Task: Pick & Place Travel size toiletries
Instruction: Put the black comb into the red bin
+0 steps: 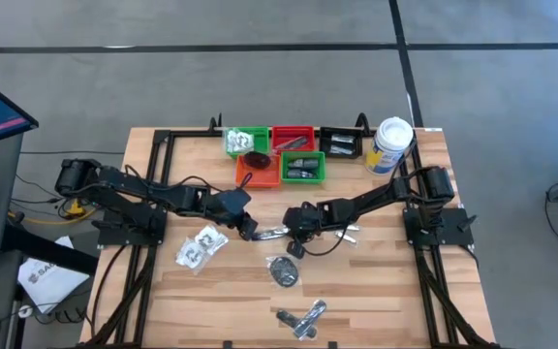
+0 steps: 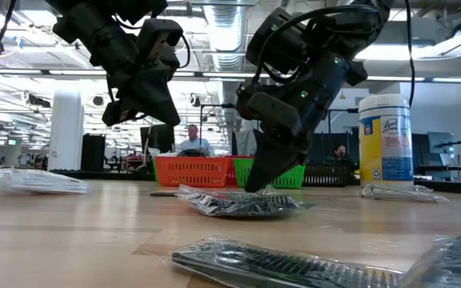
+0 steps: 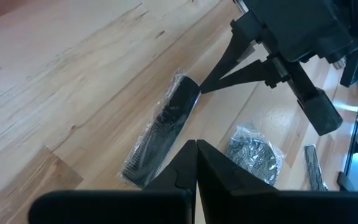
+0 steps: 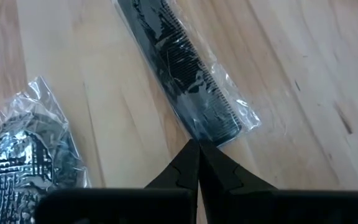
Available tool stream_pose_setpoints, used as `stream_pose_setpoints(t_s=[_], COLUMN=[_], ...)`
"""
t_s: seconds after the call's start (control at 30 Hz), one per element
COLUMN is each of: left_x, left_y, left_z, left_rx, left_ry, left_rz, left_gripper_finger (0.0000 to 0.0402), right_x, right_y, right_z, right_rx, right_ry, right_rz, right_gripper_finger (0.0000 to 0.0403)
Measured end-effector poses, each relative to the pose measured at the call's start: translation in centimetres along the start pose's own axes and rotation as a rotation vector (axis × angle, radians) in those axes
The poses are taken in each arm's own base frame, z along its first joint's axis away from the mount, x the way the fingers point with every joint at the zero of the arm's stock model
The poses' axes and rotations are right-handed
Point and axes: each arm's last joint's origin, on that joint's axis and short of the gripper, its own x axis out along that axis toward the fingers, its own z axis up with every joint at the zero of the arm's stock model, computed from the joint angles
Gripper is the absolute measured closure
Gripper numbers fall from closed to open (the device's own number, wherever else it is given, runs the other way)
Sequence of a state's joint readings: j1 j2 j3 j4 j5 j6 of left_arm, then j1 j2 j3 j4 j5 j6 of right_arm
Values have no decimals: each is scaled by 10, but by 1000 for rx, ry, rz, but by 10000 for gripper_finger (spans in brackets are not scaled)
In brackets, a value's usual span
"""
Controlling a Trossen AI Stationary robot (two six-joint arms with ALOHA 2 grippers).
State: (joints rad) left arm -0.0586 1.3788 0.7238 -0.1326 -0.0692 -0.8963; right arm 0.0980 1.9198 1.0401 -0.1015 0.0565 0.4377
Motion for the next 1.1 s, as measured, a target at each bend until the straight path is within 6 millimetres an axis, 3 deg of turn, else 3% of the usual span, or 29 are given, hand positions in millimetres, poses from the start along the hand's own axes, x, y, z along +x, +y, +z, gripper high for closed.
stream_pose_setpoints(t_s=[0.23, 0.43, 0.67, 0.87, 1.1], left_x=[0, 2, 20, 33, 47], left_y=[4, 9, 38, 43, 53], left_z=[5, 9, -4, -6, -7], left_rx=[-17, -34, -135, -164, -150], left_ry=[-14, -6, 149, 117, 151], left_rz=[14, 16, 33, -6, 12], left_gripper_finger=[398, 371, 276, 182, 126], right_x=[18, 22, 23, 23, 23], right_y=[5, 13, 12, 12, 12], right_z=[-11, -17, -16, -16, -16], right_rx=[13, 14, 31, 31, 30], right_ry=[37, 30, 25, 24, 24], right_rz=[-19, -24, -15, -13, -13], right_gripper_finger=[403, 403, 403, 403, 403])
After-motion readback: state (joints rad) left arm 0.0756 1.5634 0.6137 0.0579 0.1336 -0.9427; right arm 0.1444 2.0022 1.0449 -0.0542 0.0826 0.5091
